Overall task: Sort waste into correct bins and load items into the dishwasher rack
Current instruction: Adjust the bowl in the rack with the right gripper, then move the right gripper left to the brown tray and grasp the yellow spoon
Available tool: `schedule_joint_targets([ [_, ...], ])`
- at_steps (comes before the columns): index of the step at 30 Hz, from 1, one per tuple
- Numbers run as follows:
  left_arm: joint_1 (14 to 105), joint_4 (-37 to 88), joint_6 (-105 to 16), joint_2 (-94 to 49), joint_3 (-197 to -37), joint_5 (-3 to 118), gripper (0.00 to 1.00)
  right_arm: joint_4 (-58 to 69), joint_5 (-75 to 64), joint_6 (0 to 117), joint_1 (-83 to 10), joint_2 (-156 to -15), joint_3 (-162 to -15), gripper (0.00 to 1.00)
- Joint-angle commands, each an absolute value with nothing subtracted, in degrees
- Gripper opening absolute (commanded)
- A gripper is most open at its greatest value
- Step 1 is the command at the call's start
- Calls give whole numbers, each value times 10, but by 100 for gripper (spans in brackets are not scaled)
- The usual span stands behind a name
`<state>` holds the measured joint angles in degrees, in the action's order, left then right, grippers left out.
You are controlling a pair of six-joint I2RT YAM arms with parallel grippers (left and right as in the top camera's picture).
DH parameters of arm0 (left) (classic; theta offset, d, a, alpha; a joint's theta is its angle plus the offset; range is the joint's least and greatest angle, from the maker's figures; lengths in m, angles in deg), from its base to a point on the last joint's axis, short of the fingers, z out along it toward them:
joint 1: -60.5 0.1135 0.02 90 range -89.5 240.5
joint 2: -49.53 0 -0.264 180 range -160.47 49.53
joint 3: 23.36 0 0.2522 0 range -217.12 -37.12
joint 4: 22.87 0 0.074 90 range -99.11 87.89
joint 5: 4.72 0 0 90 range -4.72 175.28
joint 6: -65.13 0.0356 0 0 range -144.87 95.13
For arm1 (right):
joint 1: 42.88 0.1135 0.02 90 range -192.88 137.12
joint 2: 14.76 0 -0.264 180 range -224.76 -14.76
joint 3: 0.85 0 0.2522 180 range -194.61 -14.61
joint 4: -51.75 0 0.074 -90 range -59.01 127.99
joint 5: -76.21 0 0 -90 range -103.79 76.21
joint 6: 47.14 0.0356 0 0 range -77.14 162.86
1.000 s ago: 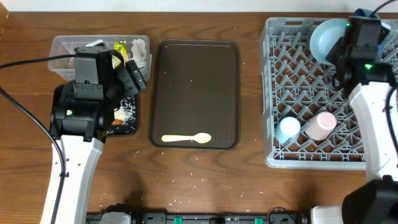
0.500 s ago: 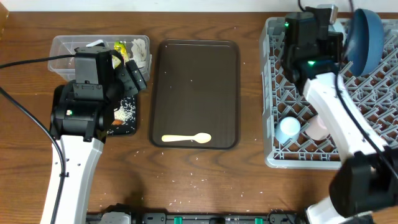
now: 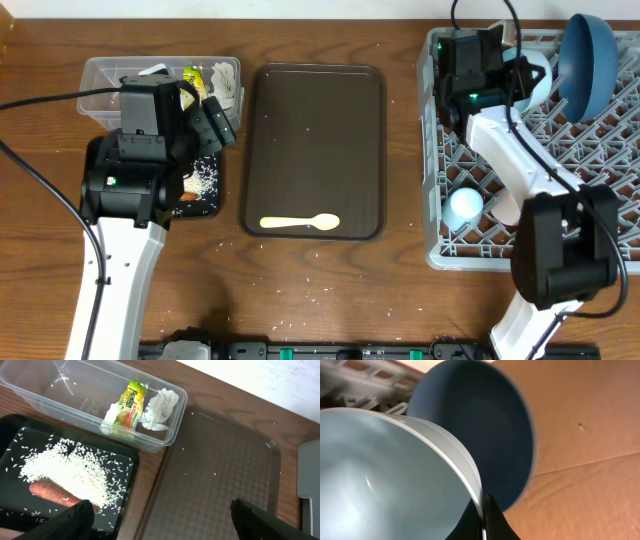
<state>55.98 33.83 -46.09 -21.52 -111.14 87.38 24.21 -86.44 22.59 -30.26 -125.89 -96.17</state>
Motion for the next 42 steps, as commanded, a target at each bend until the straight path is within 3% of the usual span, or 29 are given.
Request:
schedule_joint_targets([
  [1, 562, 338, -466, -216, -1112, 879, 89, 255, -870, 220, -302, -1278, -963, 1],
  [22, 562, 338, -466, -216, -1112, 879, 90, 244, -853, 240, -258, -1302, -962, 1],
  [23, 562, 338, -466, -216, -1112, 879, 89, 241, -853, 240, -255, -1302, -962, 9],
  [25, 562, 338, -466, -216, -1112, 879, 90, 228, -853, 240, -247, -1302, -962, 38],
  [32, 562, 338, -466, -216, -1112, 879, 89, 211, -851, 240, -235, -1297, -962, 66],
  [37, 562, 338, -466, -216, -1112, 879, 89, 212, -825, 240, -235, -1257, -963, 98],
  [42, 562, 338, -466, -216, -1112, 879, 89, 190, -728, 240, -234, -1175, -963, 99],
])
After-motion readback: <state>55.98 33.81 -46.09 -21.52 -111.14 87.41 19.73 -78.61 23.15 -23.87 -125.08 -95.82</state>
